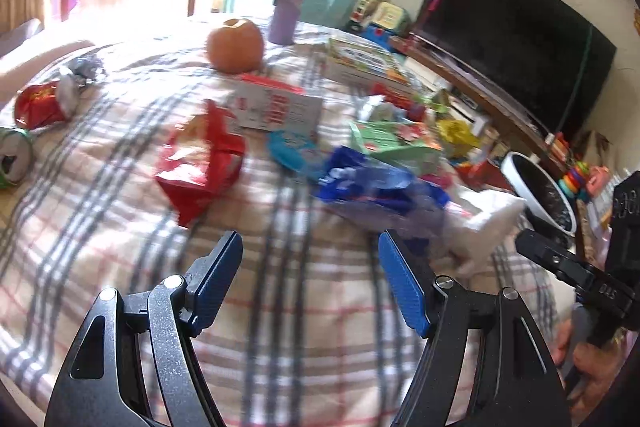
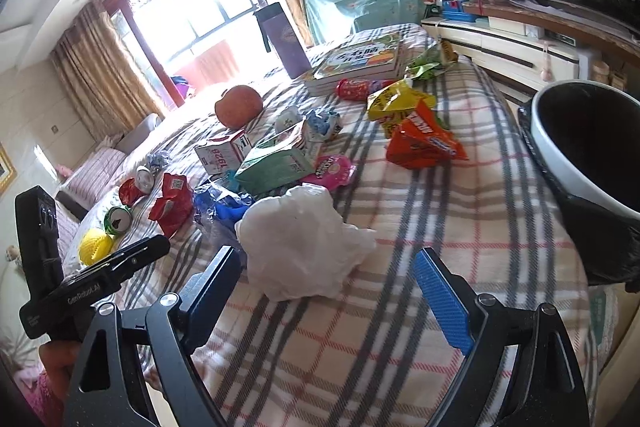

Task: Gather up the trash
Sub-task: 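Move both tools back to the bed toward the red bag and white plastic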

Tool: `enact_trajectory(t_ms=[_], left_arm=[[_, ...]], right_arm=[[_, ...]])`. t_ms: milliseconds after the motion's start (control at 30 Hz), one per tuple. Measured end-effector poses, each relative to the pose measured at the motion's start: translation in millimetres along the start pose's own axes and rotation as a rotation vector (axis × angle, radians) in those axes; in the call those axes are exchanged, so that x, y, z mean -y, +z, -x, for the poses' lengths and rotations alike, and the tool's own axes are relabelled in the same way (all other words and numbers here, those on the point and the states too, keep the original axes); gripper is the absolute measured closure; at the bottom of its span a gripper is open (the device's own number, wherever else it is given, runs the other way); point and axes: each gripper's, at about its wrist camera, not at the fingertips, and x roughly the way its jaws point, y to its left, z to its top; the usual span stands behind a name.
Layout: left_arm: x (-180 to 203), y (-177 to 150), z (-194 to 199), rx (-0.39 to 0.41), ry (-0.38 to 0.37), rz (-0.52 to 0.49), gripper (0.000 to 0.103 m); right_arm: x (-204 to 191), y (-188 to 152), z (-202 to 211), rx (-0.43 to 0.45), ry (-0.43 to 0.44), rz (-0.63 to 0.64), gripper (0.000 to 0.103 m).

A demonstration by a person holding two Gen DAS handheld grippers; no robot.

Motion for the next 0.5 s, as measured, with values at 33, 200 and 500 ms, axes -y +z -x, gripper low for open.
enact_trajectory(t_ms=[33,200,500], left_arm=[[-4.0,1.0,-0.2,0.005,0.019,0.004,0.031],[-20.7,8.2,-8.2,0.014,0.12,0.021,0.03],[-44.1,30.4,-43.4,0.007,0.24,0.028,0.027]], right_arm=[[-1.7,1.0,-2.1,-0.002,0.002,0.003,0.013],[-7.5,5.9,-10.6,-0.006,0.006,0.02,0.013],[-9.2,10.9,-30.0,-0.026,0.013,0.022,0.022]])
